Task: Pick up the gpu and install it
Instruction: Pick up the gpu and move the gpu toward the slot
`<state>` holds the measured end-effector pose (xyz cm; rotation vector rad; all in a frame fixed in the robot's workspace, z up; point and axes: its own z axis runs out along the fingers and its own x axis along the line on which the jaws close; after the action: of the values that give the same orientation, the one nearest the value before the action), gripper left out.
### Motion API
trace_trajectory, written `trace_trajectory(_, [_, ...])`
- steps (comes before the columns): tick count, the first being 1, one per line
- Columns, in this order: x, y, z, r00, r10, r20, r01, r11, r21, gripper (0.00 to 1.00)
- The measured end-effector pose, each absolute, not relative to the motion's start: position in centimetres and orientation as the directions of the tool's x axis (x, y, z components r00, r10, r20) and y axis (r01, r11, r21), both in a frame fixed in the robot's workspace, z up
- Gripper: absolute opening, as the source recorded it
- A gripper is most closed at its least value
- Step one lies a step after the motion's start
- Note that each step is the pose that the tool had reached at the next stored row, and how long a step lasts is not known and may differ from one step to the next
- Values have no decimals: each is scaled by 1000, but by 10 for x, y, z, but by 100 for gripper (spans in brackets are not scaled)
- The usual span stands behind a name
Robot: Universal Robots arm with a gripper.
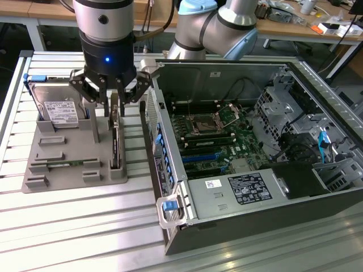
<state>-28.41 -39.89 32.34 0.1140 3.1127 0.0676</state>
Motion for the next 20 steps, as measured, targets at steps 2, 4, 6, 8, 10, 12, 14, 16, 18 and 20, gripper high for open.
trace_trajectory(2, [-284,-399,323,-997,74,-24,73,996,44,36])
trace_trajectory(4, [-284,-399,322,-997,74,-24,72,996,44,36])
trace_trajectory(6, [-284,-399,321,-997,74,-24,73,996,44,36])
trace_trajectory(8, [-284,-399,320,-997,74,-24,72,996,44,36])
trace_trajectory(10, [-284,-399,319,-997,74,-24,73,996,44,36])
trace_trajectory(12, [-284,-399,318,-997,74,-24,72,996,44,36])
trace_trajectory(14, [-284,-399,318,-997,74,-24,73,996,44,36])
trace_trajectory(16, [-284,-399,317,-997,74,-24,73,996,44,36])
trace_trajectory(18, [-284,-399,316,-997,74,-24,73,996,44,36])
trace_trajectory(20, [-284,-399,315,-997,74,-24,73,996,44,36])
